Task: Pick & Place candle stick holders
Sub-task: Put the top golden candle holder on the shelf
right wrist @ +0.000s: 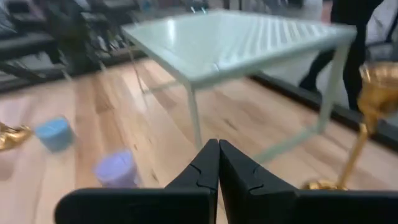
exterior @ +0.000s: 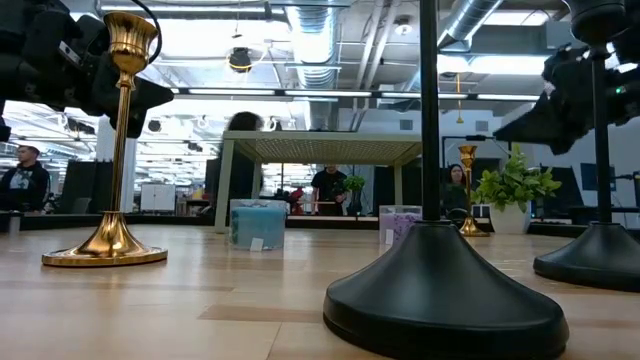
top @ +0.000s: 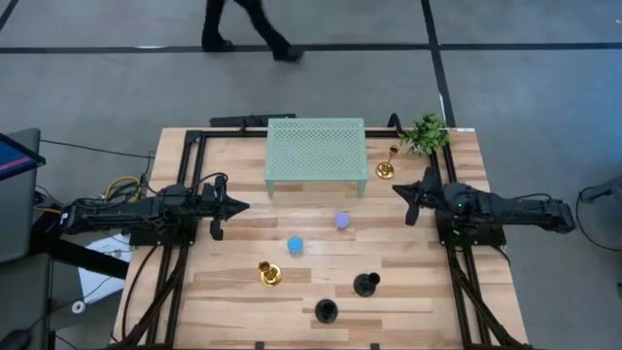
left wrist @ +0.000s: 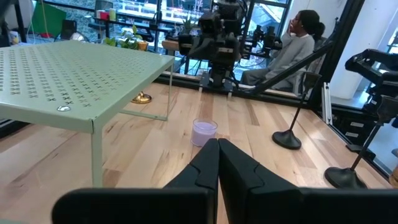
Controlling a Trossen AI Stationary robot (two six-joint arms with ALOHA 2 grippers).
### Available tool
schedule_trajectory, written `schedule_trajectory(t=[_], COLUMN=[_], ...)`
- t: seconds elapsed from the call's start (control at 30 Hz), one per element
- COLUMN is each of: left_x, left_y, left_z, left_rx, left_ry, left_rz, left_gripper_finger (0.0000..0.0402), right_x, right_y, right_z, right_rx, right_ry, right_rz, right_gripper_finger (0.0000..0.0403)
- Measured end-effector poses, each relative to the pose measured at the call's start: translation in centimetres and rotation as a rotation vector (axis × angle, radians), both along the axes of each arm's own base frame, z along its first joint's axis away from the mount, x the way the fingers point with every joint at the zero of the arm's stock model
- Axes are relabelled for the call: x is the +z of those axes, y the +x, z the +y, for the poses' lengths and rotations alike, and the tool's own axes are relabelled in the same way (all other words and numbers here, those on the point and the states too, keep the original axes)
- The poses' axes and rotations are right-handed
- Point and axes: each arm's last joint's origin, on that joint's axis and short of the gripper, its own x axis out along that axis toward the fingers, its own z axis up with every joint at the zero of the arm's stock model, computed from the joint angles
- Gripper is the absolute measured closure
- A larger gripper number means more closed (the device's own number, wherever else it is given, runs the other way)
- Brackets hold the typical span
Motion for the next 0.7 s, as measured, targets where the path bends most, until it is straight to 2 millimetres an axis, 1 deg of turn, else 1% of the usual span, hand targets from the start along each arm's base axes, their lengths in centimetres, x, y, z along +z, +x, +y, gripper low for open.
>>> schedule_trajectory(t=[0.13, 0.23, 0.33, 0.5, 0.6, 0.7], left_x=[0.0, 0.0, 0.0, 0.0, 0.0, 0.0], left_y=[0.0, 0.0, 0.0, 0.0, 0.0, 0.0], left_z=[0.0, 0.0, 0.0, 0.0, 0.0, 0.0], left_rx=[0.001, 0.007, 0.009, 0.009, 0.009, 0.009], left_ry=[0.007, 0.058, 0.08, 0.082, 0.082, 0.082], left_rz=[0.001, 0.004, 0.005, 0.005, 0.005, 0.005], left_gripper_finger=[0.0394, 0.0394, 0.0394, 0.0394, 0.0394, 0.0394], right_x=[-0.6, -1.1, -1.6, -2.0, -1.9, -1.8], right_y=[0.3, 0.5, 0.7, 1.1, 1.4, 1.5], right_z=[-0.2, -0.4, -0.5, -0.8, -1.1, -1.3], right_rx=[-0.058, -0.145, -0.188, -0.243, -0.264, -0.281], right_ry=[0.0, -0.03, -0.05, -0.068, -0.063, -0.065], right_rz=[0.076, 0.145, 0.208, 0.244, 0.221, 0.218], right_gripper_finger=[0.0403, 0.0403, 0.0403, 0.0401, 0.0381, 0.0343])
